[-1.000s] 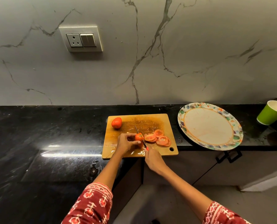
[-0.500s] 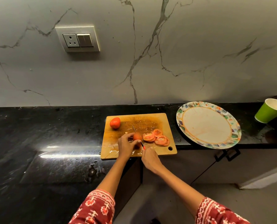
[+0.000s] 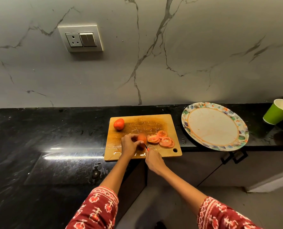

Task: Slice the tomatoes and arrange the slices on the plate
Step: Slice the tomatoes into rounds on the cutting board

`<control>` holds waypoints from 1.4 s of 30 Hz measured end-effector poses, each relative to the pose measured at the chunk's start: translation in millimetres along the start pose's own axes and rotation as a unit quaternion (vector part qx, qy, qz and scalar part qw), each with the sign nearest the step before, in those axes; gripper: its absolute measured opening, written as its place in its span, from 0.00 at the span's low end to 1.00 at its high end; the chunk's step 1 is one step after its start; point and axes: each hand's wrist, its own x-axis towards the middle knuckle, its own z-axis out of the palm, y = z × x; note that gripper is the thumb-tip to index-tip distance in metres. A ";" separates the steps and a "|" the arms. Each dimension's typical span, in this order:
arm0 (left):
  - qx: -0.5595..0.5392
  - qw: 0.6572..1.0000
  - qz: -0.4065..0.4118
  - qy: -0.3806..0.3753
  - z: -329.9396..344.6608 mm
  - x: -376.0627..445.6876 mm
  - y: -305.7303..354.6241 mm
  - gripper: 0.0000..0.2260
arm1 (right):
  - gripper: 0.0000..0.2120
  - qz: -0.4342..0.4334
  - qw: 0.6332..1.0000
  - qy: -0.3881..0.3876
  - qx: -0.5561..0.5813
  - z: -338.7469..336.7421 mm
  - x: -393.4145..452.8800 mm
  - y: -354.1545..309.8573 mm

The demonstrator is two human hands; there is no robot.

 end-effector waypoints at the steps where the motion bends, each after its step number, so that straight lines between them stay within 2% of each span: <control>1: 0.004 1.000 0.001 -0.001 0.0 0.6 -0.6 0.14 | 0.15 -0.001 1.000 -0.001 -0.002 -0.2 0.3 1.1; 6: 0.000 1.000 -0.006 -0.002 -1.4 1.6 -2.3 0.14 | 0.14 0.018 0.999 -0.004 -0.040 6.1 -11.1 14.2; 16: 0.011 1.000 0.011 0.001 0.6 -1.2 -6.8 0.15 | 0.16 0.041 0.998 -0.024 -0.036 2.6 1.2 0.5; 23: -0.006 1.000 0.002 -0.006 -0.7 3.6 -11.7 0.13 | 0.18 0.056 0.994 -0.024 -0.087 4.5 -19.5 25.1; 29: -0.030 0.998 0.020 -0.041 2.3 -1.8 -13.9 0.16 | 0.17 0.067 0.997 -0.037 -0.033 2.6 -3.4 12.1; 35: -0.003 0.995 0.060 -0.081 3.8 -7.4 -17.8 0.24 | 0.17 0.069 0.996 -0.027 -0.054 3.8 -0.9 7.1; 39: -0.021 0.999 0.023 -0.037 3.2 -7.9 -26.3 0.23 | 0.18 0.054 0.996 -0.012 -0.077 3.5 -13.0 15.3; 42: -0.030 0.999 0.007 -0.016 -1.7 -6.8 -27.8 0.23 | 0.17 0.025 0.988 0.025 -0.152 3.1 -26.6 28.2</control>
